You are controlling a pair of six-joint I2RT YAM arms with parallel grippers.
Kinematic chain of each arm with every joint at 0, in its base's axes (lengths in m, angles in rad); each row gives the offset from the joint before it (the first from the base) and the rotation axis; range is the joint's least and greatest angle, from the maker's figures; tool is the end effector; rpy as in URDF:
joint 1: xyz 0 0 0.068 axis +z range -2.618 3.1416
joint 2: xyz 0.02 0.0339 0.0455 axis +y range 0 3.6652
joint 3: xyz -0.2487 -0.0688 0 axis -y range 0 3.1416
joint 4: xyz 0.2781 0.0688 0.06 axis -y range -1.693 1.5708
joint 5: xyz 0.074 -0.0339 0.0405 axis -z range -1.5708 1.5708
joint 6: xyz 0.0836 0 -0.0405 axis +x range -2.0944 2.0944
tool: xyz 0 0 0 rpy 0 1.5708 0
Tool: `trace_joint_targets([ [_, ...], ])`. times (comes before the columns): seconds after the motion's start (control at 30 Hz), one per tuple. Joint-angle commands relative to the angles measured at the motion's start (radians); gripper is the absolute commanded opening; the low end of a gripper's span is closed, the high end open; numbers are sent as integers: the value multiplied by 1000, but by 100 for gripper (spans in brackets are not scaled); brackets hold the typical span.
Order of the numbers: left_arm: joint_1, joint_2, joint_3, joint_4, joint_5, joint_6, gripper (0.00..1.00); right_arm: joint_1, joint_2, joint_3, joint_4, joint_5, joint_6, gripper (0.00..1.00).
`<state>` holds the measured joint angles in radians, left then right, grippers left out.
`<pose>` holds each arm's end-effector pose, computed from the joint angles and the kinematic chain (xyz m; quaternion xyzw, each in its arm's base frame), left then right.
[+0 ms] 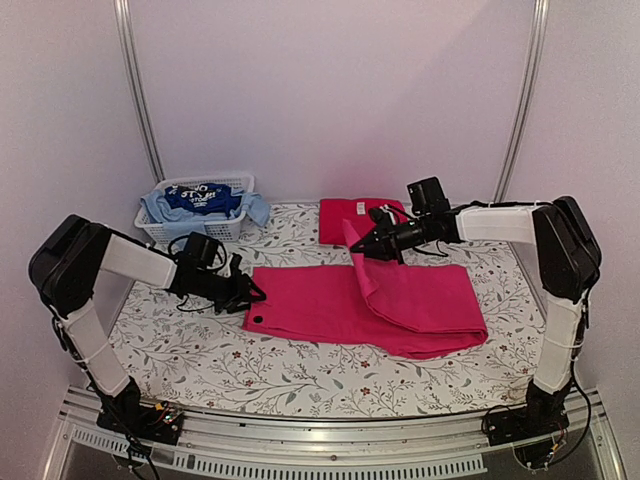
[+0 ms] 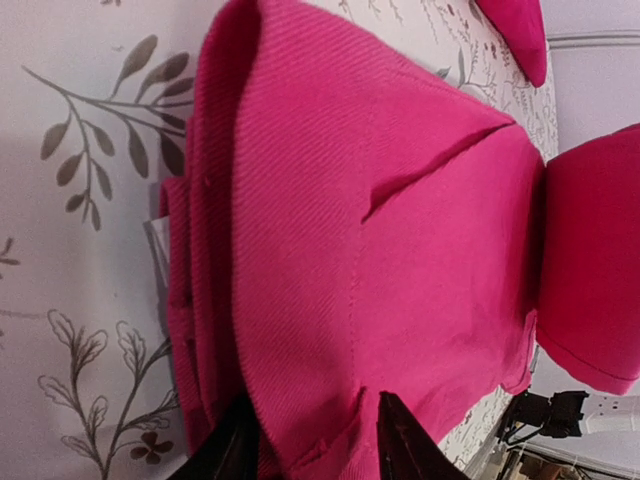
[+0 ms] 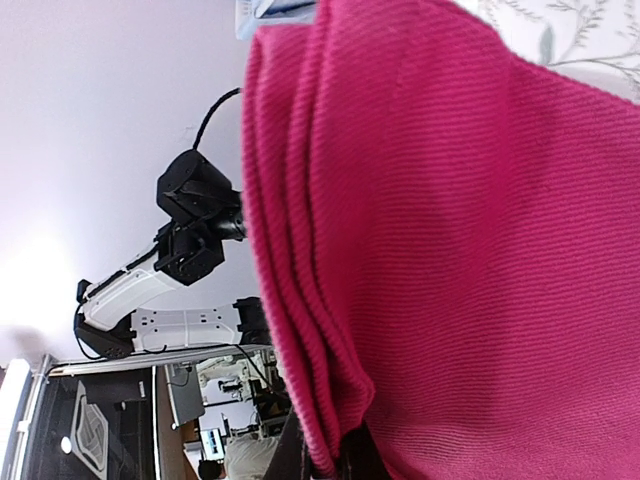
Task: Fold and stack the mixed laundry pile
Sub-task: Fold the rectangle-folded trousers at the center of the board.
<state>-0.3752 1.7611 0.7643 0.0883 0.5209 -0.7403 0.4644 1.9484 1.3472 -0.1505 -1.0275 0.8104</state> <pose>0.3183 -0.1701 0.0412 -0.0835 0.9138 -0.3729 0.1377 0.3798 0.2703 0.1568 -0.0553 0.8206 0.5687 0.0104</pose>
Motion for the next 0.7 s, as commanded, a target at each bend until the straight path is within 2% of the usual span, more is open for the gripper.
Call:
trace_joint_targets([
  [0.0,-7,42,25,-18,-25,-11,40,79,107,148,252,-19,253,0],
  [0.1,-7,48,35,-27,-26,0,40,124,197,256,275,-16,286,0],
  [0.3,-7,78,50,-25,-11,5,39,184,335,345,430,-1,454,0],
  [0.47,-6,88,52,-24,-10,11,39,226,412,446,456,14,528,0],
  [0.67,-5,92,43,-27,-11,26,39,265,475,493,525,25,630,0],
])
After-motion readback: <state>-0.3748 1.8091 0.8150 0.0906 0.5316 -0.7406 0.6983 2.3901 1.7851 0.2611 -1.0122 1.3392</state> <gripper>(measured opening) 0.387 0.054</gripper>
